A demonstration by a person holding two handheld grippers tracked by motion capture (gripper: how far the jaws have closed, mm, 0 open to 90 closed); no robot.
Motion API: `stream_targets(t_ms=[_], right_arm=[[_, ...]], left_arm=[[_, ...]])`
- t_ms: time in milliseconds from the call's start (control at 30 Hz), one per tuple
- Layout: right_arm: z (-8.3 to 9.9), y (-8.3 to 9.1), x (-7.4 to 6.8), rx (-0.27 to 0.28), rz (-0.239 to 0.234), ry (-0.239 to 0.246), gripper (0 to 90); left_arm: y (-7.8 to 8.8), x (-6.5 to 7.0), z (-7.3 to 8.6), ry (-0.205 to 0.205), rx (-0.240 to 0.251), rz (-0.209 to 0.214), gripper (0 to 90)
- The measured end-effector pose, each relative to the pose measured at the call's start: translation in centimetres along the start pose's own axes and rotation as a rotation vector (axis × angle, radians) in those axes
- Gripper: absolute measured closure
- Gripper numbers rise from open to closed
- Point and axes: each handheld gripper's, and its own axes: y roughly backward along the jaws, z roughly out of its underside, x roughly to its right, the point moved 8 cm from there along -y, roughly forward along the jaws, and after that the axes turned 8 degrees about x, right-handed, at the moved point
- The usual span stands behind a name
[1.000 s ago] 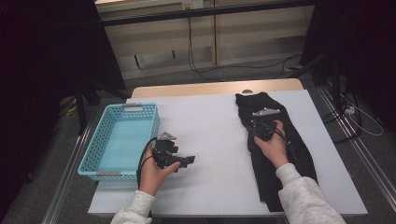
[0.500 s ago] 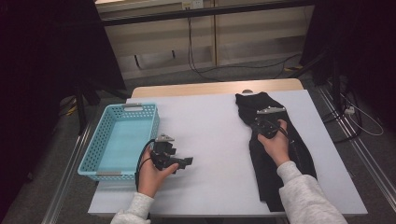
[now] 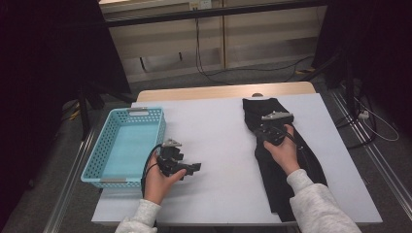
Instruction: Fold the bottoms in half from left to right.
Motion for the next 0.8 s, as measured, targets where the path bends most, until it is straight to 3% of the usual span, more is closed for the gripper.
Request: stream_targets(t_ms=[133, 300, 800], right_arm=[[0.3, -0.3, -0.6, -0.012, -0.014, 0.009, 83.4], [0.1, -0.4, -1.6, -0.013, -0.031, 0.055, 83.4], [0.3, -0.5, -5.0, -0.027, -0.124, 0.114, 83.3]], left_arm=[[0.0, 0.0, -0.1, 0.000, 0.007, 0.001, 12.9], [0.3, -0.3, -0.1, 0.002, 0.006, -0.008, 12.9], [0.2, -0.3, -0.3, -0.004, 0.008, -0.011, 12.9]])
